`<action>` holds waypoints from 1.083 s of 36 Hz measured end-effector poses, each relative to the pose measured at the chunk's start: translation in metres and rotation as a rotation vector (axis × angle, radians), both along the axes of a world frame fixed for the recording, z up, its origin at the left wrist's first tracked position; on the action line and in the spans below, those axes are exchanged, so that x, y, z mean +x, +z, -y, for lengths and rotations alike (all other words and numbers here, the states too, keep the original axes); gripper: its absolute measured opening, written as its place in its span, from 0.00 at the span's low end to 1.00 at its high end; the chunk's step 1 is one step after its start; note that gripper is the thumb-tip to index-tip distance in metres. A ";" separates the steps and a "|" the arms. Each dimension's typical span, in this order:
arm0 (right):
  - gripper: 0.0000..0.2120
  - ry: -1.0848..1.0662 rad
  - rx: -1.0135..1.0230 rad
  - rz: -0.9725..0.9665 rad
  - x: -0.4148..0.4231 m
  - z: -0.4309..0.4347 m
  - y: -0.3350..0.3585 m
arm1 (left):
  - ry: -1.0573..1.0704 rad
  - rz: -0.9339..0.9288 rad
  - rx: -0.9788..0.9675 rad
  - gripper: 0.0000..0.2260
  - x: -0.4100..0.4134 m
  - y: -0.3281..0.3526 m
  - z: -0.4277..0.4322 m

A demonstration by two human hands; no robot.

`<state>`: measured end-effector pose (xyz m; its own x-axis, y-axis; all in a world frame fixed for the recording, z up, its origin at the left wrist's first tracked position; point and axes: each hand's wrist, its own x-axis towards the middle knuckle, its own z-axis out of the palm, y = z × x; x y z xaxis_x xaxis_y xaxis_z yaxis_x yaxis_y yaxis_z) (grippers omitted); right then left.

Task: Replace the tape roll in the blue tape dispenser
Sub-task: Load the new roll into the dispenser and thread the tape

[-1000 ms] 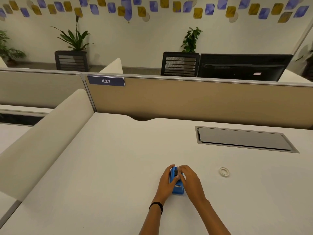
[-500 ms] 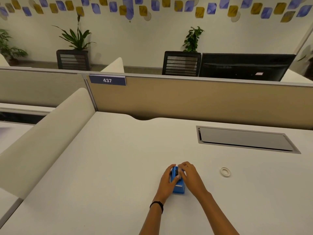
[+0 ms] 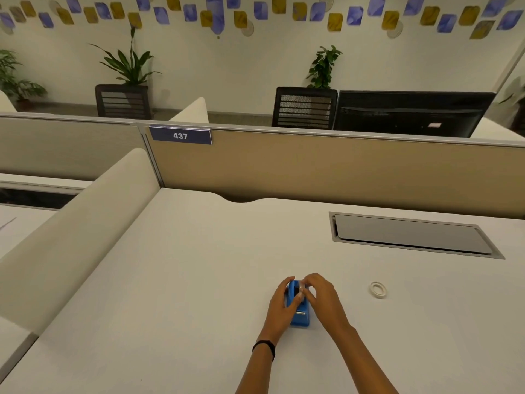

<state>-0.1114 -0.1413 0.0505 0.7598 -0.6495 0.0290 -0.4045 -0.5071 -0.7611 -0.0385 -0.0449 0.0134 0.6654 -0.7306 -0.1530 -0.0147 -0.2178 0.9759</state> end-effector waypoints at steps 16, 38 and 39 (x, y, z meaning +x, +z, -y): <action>0.12 0.001 0.102 -0.064 0.006 0.000 0.006 | -0.008 0.001 -0.017 0.20 0.002 -0.005 0.001; 0.10 0.020 0.131 -0.100 0.014 0.004 0.011 | -0.014 0.017 0.002 0.22 0.002 -0.006 0.000; 0.17 0.015 0.170 -0.106 0.013 0.003 0.013 | -0.015 0.018 0.005 0.22 0.002 -0.005 0.000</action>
<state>-0.0985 -0.1443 0.0638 0.7623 -0.6269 -0.1609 -0.4806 -0.3818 -0.7895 -0.0362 -0.0447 0.0080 0.6573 -0.7396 -0.1447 -0.0352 -0.2219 0.9744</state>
